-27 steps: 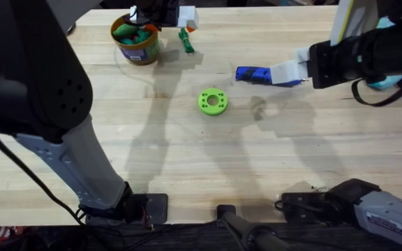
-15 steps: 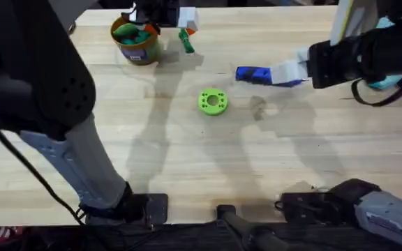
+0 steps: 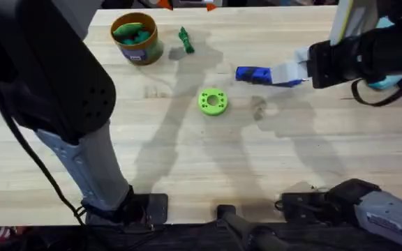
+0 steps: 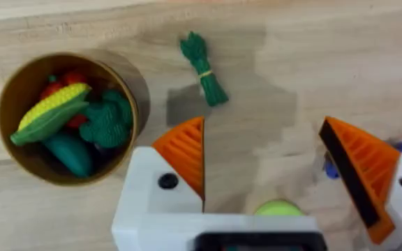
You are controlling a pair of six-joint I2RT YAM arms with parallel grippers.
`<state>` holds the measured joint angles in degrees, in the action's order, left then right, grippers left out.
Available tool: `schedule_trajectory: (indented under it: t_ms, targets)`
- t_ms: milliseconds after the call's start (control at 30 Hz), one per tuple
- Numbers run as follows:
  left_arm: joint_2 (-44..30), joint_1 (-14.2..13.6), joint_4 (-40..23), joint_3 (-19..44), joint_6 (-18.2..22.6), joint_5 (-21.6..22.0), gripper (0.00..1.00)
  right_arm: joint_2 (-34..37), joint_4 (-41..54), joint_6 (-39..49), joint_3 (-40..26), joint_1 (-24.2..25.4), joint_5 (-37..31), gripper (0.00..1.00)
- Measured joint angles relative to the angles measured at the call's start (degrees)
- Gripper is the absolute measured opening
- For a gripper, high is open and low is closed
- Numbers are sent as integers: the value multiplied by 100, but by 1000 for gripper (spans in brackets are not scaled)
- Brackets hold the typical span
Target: Pick up the gripper from the table and insert it into the empty holder that is missing its gripper. Then pick up a screw, insert it into the mounting hole, and use the screwdriver to tighten it. Finally, clean up the table by picking up the vegetable and placing it into the bucket.
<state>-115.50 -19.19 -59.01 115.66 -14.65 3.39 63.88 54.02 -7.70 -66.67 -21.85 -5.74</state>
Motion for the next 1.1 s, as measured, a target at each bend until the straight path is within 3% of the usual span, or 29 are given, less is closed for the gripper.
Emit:
schedule_trajectory:
  t_ms: [500,1000,1100]
  targets:
    - [-1578,86,583,44,-1084,202,978,0,-2,0,0,0,0,938]
    - [-2094,174,884,44,-1621,221,978,0,-2,0,0,0,0,938]
    - [-2094,223,892,46,-1670,221,886,0,0,0,0,0,0,938]
